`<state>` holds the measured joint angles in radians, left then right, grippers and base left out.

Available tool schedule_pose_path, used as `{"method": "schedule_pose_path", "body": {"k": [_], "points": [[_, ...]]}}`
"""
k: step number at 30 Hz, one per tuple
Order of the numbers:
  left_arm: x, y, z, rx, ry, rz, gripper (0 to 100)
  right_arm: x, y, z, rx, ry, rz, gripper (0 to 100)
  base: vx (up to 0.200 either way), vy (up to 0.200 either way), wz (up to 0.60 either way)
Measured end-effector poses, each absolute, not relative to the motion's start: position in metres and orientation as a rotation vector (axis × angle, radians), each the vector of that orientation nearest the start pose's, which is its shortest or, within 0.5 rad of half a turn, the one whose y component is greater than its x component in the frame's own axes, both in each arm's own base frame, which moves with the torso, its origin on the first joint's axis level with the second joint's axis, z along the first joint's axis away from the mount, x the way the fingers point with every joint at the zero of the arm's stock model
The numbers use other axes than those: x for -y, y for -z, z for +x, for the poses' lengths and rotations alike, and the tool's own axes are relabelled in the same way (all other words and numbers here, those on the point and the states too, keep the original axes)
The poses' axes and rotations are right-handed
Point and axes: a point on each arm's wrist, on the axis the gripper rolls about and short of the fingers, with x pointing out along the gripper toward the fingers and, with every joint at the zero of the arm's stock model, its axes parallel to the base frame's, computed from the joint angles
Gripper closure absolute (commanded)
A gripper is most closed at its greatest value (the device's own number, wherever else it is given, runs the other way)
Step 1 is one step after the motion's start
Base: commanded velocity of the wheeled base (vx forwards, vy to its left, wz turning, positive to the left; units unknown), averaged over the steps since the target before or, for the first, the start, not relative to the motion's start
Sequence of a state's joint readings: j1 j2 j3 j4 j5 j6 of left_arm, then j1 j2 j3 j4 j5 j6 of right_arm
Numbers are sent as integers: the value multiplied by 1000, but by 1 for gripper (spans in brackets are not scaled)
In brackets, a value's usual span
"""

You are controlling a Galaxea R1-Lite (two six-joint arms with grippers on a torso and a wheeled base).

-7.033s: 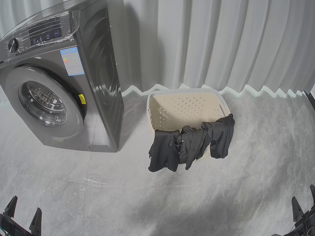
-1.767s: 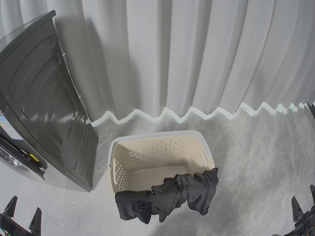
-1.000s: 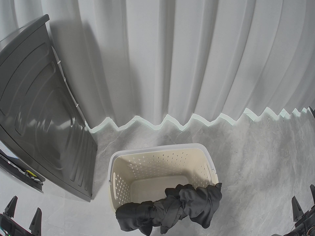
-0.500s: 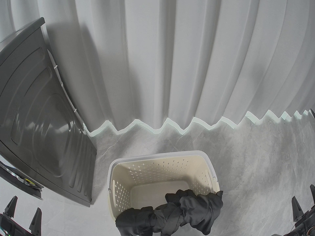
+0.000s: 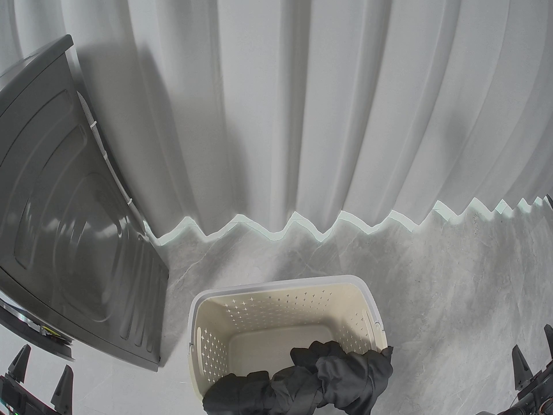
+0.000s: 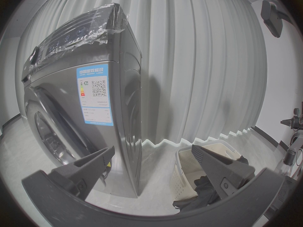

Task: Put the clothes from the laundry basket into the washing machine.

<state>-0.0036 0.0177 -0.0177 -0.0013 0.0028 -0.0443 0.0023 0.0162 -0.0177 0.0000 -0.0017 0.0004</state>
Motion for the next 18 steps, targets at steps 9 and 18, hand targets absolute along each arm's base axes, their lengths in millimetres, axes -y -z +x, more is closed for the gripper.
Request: {"method": "schedule_pose_path", "body": {"k": [9, 18], "points": [[0, -81, -23, 1, 0, -44, 0, 0, -81, -23, 1, -1, 0, 0, 0, 0, 0], [0, -81, -23, 1, 1, -44, 0, 0, -81, -23, 1, -1, 0, 0, 67, 0, 0]]}}
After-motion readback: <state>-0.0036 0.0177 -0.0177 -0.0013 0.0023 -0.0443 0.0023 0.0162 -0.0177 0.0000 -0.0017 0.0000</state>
